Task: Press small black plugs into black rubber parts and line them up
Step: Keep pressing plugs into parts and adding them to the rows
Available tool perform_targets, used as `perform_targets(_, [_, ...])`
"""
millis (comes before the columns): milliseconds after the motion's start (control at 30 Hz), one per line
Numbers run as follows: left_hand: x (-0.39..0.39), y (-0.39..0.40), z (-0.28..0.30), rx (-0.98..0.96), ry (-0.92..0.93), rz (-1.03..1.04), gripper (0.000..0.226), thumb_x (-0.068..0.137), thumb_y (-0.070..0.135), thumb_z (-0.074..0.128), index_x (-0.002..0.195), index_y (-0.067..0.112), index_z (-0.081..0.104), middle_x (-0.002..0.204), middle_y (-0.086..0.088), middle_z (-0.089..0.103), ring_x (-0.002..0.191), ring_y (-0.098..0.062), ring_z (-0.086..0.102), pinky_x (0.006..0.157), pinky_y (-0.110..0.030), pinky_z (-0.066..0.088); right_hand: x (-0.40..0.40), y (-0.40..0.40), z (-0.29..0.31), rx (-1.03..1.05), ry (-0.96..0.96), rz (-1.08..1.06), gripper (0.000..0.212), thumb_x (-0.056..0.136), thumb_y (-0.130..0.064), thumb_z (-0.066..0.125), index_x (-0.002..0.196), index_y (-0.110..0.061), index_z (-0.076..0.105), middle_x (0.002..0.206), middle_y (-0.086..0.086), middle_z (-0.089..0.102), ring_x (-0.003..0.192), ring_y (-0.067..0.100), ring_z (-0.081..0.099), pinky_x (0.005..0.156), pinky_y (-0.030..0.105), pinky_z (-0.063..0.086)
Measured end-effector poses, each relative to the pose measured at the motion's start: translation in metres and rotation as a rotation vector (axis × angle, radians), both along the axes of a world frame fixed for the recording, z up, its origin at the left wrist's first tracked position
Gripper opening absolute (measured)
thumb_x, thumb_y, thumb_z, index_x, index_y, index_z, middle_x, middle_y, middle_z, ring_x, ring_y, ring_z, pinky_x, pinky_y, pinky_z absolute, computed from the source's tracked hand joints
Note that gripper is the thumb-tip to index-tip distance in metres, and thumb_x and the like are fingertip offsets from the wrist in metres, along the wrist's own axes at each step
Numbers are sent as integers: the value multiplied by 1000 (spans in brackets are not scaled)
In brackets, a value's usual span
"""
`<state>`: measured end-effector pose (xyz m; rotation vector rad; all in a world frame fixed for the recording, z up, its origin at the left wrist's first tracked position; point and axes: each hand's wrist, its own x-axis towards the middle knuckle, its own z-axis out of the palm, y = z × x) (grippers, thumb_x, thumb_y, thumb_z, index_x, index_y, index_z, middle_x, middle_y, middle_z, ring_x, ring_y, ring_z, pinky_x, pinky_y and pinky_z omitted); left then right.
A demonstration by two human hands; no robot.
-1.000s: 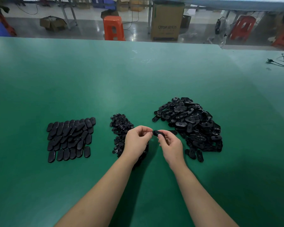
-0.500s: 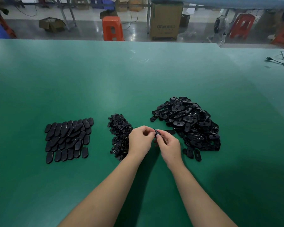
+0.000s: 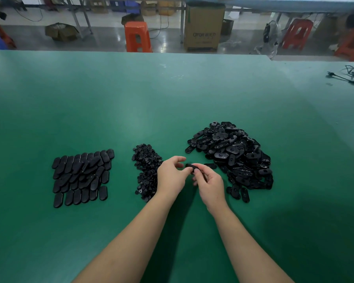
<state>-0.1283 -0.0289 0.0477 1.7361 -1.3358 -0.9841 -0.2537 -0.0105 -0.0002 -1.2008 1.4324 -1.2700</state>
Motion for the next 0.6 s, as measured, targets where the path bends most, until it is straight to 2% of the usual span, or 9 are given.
perform_targets(33, [1,-1,-1,4,-8,-15,18,82,26,81,97,25,72,88,8,70,78,-7,64,69,-17,46,0,0,0,-1,2,0,26,100,-8,58,100,-30,71,88,1,74,69,7,64,71,33,56])
perform_targets(67, [1,-1,-1,12,2,-29,12,81,27,81,90,24,73,85,6,71,71,-8,65,67,-21,49,0,0,0,1,7,-2,26,101,-9,58,97,-32,70,83,-2,73,68,7,62,70,34,56])
perform_targets(133, [1,-1,-2,24,49,-43,12,79,25,83,79,22,71,74,1,71,49,-10,60,49,-23,47,0,1,0,5,34,-8,24,102,-13,57,94,-32,68,76,-2,70,66,7,60,71,40,56])
perform_targets(200, [0,0,-2,34,85,-50,13,80,21,83,77,19,70,69,0,70,40,-13,58,42,-22,44,0,2,0,3,67,-14,20,102,-15,56,95,-31,65,76,-2,68,66,6,59,71,41,55])
perform_targets(400, [-3,4,2,50,89,-59,7,84,18,76,78,15,72,66,1,72,42,-15,62,43,-24,49,0,1,3,-8,128,-12,14,103,-15,53,98,-23,64,74,-7,65,62,6,58,65,40,54])
perform_targets(500, [-1,5,5,51,72,-69,7,83,18,74,78,15,71,63,3,71,42,-14,62,43,-23,48,0,2,4,-2,137,3,16,104,-14,53,97,-24,63,72,-10,63,61,3,55,63,32,49])
perform_targets(600, [-2,6,7,53,38,-72,7,82,19,74,78,15,70,61,2,70,42,-14,62,42,-22,48,0,2,3,8,121,9,18,104,-14,52,96,-26,63,72,-10,63,61,4,54,65,33,49])
